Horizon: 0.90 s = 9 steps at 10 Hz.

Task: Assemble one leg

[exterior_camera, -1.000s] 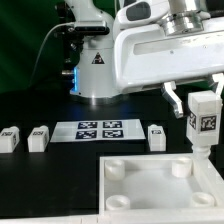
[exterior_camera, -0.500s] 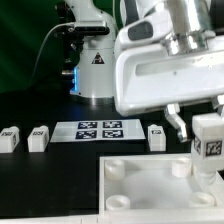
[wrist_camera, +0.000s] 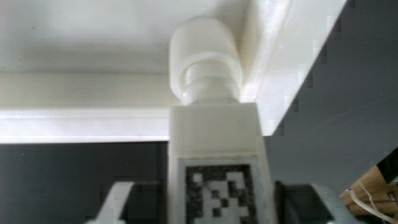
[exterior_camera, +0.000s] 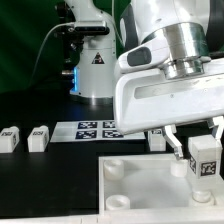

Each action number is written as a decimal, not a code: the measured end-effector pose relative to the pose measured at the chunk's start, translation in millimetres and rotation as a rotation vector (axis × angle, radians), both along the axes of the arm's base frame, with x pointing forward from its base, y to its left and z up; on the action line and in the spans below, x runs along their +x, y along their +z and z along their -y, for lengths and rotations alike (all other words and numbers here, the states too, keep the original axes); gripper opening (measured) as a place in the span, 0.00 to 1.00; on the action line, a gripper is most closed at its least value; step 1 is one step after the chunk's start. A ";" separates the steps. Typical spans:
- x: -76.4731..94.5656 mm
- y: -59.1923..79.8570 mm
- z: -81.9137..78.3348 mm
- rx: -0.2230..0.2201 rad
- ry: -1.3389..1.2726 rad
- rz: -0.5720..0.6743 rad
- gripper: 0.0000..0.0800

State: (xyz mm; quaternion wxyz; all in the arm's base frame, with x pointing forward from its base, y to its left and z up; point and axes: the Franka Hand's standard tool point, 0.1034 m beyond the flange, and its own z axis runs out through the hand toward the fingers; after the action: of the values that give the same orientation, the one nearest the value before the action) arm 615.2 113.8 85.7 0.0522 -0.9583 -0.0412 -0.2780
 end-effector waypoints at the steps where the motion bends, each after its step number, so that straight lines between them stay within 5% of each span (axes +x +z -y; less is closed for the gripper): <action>1: 0.2 -0.1 0.6 -0.001 0.000 0.000 0.36; 9: -3.1 -13.5 -2.3 0.016 -0.067 0.037 0.36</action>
Offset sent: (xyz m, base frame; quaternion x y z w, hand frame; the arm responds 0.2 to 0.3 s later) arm 0.0005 0.0019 -0.0150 -0.0071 0.0144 0.0060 0.9999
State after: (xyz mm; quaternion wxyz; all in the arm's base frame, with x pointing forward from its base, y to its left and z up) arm 612.2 116.1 72.2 0.0500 -0.9533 -0.0078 -0.2977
